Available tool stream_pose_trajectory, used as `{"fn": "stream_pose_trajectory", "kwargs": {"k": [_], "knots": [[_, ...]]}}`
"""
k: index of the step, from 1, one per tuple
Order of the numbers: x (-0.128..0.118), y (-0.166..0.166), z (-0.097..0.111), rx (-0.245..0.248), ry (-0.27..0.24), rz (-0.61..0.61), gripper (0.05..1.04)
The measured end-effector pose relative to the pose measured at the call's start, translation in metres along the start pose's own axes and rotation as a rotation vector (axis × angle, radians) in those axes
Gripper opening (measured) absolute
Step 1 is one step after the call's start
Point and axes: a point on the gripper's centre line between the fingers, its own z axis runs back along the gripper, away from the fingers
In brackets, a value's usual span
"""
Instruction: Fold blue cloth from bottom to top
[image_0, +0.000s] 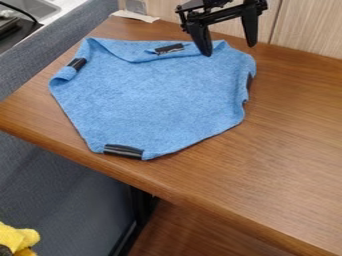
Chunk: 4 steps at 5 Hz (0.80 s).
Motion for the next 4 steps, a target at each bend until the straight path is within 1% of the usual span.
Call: {"fn": "stream_pose_trajectory", "kwargs": {"k": [1,2,3,4], "knots": [[-0.004,0.006,-0.013,0.011,0.036,0.020,1.001],[-0.019,0.016,-0.015,0.033,0.040,0.071,1.001],[-0.025,0.026,-0.001,0.041,-0.009,0.133,1.001],[-0.038,0.039,0.010,0.085,-0.079,0.238,1.001]]}}
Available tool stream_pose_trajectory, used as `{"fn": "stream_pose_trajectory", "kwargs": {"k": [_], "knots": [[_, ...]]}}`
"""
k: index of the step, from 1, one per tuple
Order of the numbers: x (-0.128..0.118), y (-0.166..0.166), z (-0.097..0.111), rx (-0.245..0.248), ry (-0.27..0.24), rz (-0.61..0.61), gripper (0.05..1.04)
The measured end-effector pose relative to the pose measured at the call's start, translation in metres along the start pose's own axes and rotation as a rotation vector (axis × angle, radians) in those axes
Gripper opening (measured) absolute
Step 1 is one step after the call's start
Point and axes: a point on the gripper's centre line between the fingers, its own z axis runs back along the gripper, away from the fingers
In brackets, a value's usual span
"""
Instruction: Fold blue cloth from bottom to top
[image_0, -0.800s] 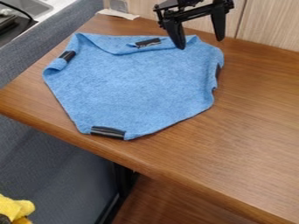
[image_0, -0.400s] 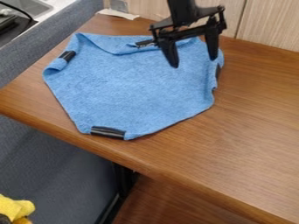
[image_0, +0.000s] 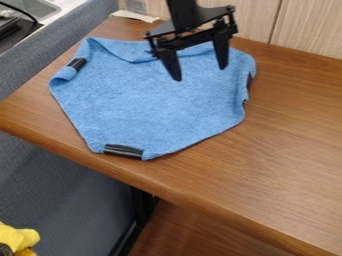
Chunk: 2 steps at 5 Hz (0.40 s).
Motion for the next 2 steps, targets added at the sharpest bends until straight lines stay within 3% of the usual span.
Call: {"fn": "stream_pose_trajectory", "kwargs": {"k": [1,2], "knots": [[-0.006,0.028,0.008,0.057,-0.114,0.124,1.001],[-0.021,0.054,0.003,0.094,-0.150,0.213,1.001]]}}
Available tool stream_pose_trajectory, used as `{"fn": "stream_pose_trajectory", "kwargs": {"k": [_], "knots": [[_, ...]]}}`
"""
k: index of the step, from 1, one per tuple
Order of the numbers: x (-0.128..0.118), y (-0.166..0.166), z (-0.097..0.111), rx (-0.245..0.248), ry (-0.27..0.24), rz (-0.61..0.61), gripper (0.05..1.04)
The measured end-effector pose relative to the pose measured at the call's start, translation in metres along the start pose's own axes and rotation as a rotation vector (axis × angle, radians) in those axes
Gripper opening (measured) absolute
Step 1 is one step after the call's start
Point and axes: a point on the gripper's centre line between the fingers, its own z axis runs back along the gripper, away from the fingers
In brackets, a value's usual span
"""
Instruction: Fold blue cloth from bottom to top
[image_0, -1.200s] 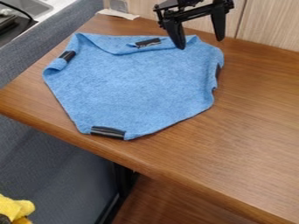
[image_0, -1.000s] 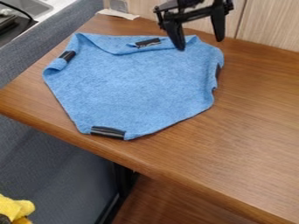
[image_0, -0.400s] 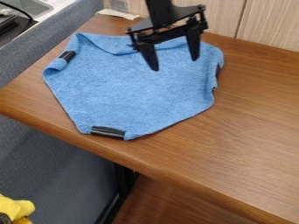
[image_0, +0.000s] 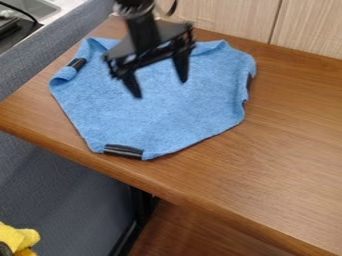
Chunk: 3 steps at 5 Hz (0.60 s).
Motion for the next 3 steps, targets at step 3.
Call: {"fn": "stream_pose_trajectory", "kwargs": {"k": [3], "knots": [[-0.042,0.038,-0.018,0.108,0.044,0.097,1.001]]}}
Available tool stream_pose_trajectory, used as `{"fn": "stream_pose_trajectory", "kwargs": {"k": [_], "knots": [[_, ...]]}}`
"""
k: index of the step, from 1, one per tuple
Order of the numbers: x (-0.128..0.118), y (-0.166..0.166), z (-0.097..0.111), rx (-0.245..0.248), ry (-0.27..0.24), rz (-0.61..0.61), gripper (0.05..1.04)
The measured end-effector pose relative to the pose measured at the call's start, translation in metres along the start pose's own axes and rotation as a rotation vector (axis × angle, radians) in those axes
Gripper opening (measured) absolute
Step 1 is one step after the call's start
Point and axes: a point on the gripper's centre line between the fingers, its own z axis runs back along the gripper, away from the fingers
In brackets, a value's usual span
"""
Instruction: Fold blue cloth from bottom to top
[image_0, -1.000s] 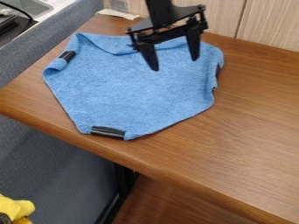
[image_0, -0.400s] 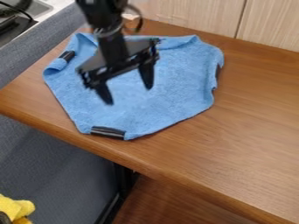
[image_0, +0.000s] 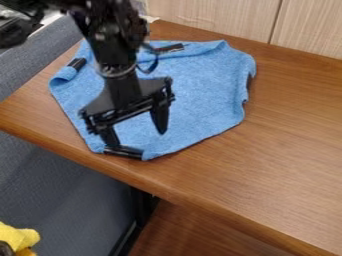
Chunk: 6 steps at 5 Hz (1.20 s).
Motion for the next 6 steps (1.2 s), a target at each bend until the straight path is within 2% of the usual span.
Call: {"fn": "stream_pose_trajectory", "kwargs": {"k": [2,3,4,5,6], "knots": [[0.001,0.011,-0.006,0.047,-0.018,0.031,1.001],[0.001,0.022,-0.020,0.106,0.015,0.051,0.967],[0.006,0.015,-0.029,0.136,0.065,0.042,0.696],[0.009,0.009,-0.033,0.145,0.059,0.014,0.402],[0.009,0.008,-0.034,0.143,0.064,0.011,0.201]]}}
